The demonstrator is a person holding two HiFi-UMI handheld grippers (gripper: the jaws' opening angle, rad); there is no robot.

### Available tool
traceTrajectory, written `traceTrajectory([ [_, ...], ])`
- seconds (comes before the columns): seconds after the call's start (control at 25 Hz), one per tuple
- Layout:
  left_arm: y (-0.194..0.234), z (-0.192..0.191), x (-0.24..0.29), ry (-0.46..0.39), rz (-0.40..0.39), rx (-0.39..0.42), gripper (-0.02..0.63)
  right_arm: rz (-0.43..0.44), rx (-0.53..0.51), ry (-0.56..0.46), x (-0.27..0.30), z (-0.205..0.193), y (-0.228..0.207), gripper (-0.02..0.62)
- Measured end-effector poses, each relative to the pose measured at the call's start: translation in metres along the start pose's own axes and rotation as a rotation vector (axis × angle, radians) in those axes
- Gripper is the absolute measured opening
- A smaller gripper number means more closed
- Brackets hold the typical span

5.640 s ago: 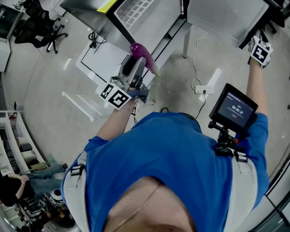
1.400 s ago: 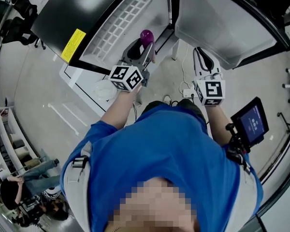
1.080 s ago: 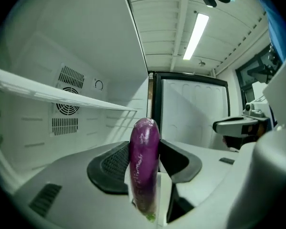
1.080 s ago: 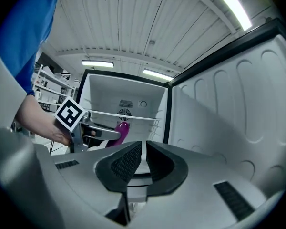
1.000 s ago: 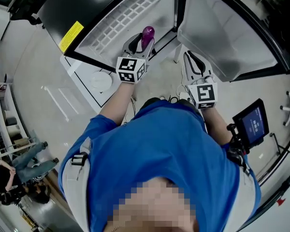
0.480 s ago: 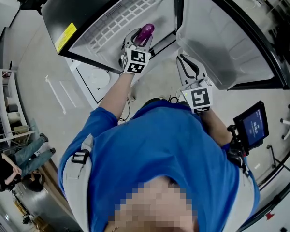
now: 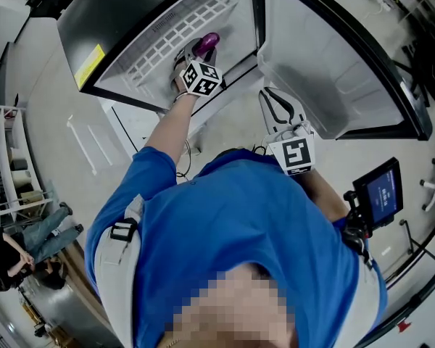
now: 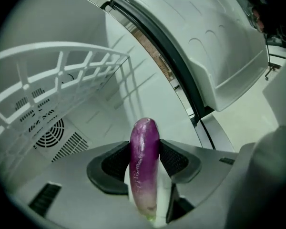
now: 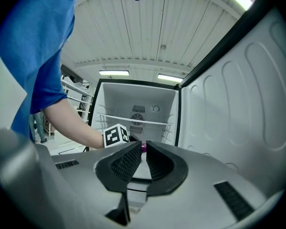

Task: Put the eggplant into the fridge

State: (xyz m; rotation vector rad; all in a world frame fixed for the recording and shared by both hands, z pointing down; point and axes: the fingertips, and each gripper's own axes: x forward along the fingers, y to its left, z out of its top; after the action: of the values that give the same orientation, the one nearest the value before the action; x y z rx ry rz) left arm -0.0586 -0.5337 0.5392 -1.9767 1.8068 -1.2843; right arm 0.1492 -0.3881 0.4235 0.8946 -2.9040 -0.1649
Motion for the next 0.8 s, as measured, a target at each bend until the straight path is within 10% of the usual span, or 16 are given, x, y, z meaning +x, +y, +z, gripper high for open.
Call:
traceTrajectory([
  [0.8,0.025,-0.057,0.075,0.260,0.018,0.074,0.209,-0.079,-0.004,0.016,-0.007,-0.005,-0.029,0.037],
])
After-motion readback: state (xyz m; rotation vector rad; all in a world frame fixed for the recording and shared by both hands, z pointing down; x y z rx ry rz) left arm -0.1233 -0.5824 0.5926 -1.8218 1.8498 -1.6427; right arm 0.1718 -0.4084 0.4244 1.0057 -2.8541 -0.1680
